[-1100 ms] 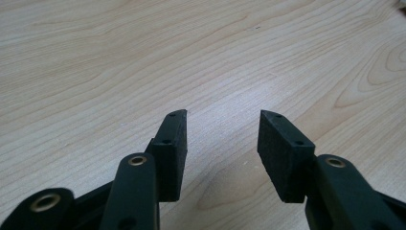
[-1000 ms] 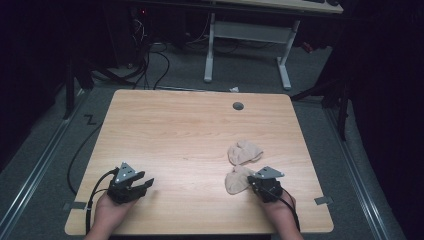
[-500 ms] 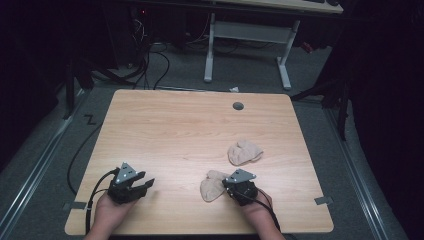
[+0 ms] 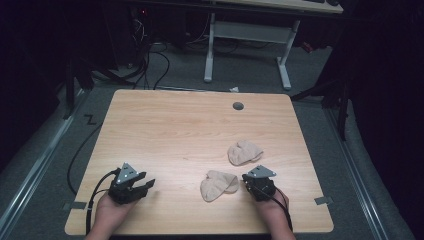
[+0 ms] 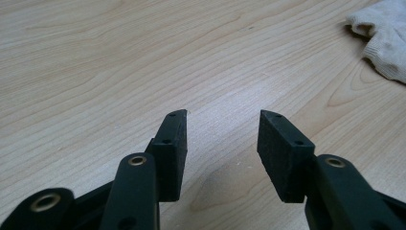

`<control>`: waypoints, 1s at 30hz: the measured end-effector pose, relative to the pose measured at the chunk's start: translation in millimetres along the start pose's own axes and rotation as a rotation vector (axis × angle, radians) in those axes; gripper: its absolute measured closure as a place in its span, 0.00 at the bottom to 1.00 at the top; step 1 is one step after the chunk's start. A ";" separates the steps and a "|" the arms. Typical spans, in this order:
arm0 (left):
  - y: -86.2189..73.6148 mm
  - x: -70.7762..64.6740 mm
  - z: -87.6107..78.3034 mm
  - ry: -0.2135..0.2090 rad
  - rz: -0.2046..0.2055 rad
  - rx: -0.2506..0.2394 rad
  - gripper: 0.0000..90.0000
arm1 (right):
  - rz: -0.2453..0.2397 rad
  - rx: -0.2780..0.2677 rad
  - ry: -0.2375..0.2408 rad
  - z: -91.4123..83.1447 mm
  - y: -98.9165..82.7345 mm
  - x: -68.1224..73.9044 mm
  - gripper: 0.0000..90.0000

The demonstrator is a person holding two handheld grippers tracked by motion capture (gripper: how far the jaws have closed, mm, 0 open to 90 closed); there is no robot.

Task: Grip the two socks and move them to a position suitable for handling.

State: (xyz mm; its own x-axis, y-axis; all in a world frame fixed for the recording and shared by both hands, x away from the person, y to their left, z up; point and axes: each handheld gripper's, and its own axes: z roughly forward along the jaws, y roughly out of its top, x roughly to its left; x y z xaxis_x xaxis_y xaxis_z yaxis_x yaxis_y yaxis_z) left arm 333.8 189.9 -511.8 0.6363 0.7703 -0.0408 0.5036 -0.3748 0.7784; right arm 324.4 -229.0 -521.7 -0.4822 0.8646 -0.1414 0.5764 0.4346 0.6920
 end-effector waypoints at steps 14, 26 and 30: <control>0.2 0.1 0.7 0.003 -0.004 0.006 0.60 | -0.158 -0.014 0.180 -1.1 8.4 61.7 0.99; 0.5 1.8 0.2 0.008 0.000 0.001 0.60 | -0.130 -0.170 0.215 -20.8 51.0 80.0 0.91; 0.6 1.4 -1.8 0.007 -0.001 -0.007 0.60 | -0.157 -0.141 0.280 -5.9 62.4 102.0 0.84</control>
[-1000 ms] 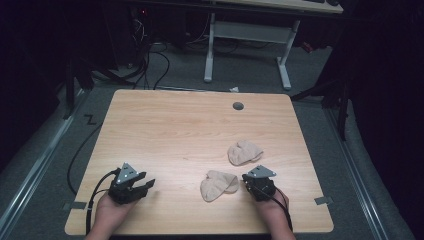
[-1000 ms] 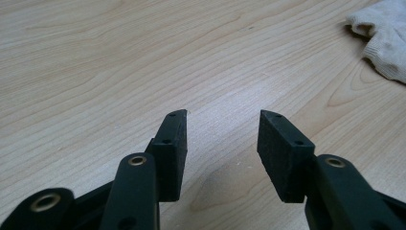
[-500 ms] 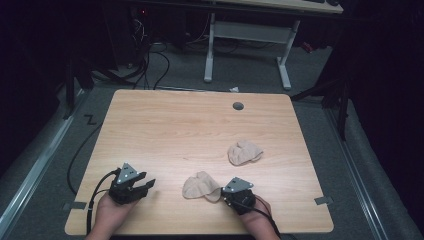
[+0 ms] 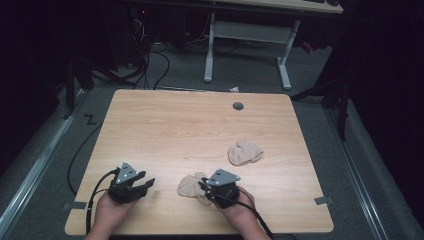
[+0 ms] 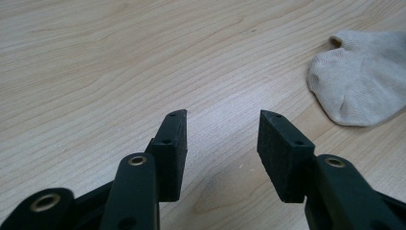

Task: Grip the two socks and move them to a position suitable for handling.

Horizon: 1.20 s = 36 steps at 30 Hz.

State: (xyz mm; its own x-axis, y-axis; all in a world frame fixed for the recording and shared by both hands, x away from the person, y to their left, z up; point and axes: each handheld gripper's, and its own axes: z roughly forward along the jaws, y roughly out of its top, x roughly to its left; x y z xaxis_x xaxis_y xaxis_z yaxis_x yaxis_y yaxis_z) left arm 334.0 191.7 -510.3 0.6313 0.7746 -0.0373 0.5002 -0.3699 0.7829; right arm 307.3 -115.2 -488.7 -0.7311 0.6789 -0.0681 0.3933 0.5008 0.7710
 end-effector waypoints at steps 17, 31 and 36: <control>-0.1 3.2 -4.2 0.002 -0.008 -0.009 0.60 | -0.118 0.127 0.020 52.9 6.5 30.1 1.00; 0.2 0.4 -2.0 -0.002 -0.002 -0.001 0.60 | -0.049 0.135 -0.005 54.8 3.0 22.7 0.61; -0.3 1.5 -0.9 -0.006 -0.003 0.002 0.60 | -0.052 0.126 -0.018 56.1 0.2 19.2 0.94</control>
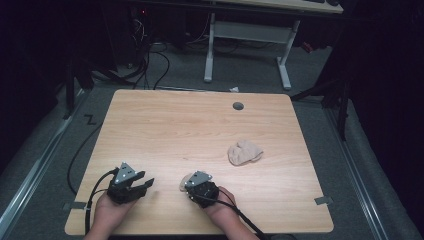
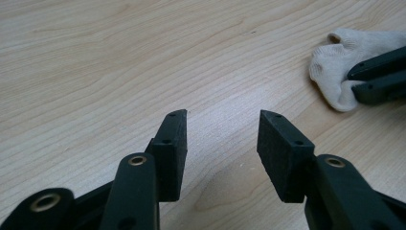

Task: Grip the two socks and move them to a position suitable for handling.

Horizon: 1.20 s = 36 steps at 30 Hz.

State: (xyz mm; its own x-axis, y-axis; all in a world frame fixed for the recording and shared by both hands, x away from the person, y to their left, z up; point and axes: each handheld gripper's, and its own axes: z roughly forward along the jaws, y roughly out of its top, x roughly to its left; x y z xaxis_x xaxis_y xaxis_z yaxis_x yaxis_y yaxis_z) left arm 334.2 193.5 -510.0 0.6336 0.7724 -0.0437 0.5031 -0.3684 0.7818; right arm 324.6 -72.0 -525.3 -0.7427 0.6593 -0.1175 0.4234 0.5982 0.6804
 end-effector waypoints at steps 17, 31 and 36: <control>0.8 -6.9 3.0 -0.023 0.002 0.002 0.60 | 0.252 -0.243 -0.033 -63.6 -21.2 -48.3 0.93; 0.7 -10.4 5.0 -0.027 0.010 0.015 0.60 | 0.307 -0.209 -0.214 -98.1 -72.0 -88.6 0.78; 2.0 -15.9 6.9 -0.040 0.018 0.013 0.60 | 0.219 -0.114 -0.176 -87.9 -76.2 -82.4 0.90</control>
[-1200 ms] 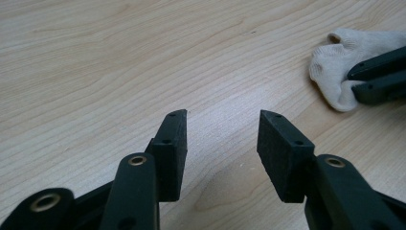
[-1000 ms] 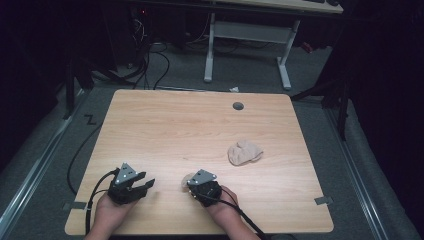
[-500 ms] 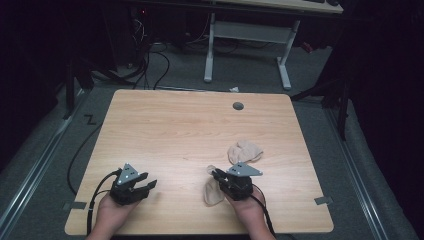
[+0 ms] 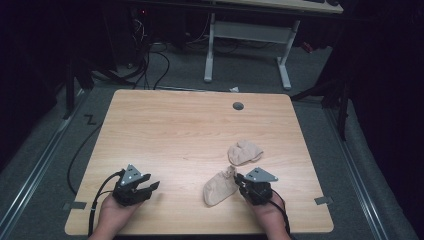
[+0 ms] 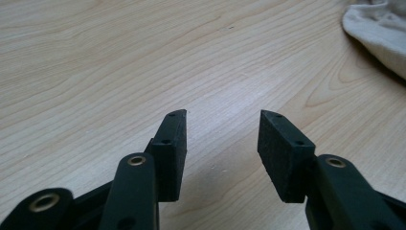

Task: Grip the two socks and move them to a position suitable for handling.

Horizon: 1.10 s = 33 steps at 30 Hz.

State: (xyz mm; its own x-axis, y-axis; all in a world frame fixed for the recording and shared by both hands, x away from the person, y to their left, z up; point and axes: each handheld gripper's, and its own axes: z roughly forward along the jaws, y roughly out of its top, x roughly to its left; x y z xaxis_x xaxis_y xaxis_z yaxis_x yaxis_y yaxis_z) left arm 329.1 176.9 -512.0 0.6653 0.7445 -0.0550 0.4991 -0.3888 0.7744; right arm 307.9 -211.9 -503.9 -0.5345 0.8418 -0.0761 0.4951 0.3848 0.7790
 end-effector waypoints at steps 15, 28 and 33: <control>1.5 -7.2 0.7 -0.035 0.018 -0.006 0.60 | -0.016 0.100 -0.043 30.2 6.5 -10.2 0.96; 17.9 -74.3 12.9 -0.203 0.140 -0.012 0.69 | -0.059 0.128 0.085 18.2 -3.4 22.3 0.99; 22.6 -92.3 23.4 -0.261 0.172 -0.004 0.75 | -0.035 0.032 0.032 12.2 9.3 12.3 1.00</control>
State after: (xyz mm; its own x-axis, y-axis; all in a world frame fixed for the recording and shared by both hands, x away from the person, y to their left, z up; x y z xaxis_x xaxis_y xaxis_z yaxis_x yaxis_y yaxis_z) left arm 292.0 86.7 -504.1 0.8601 0.5032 -0.0831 0.3654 -0.4944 0.7887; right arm 314.4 -193.4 -505.1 -0.5729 0.8154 -0.0824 0.4974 0.4259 0.7558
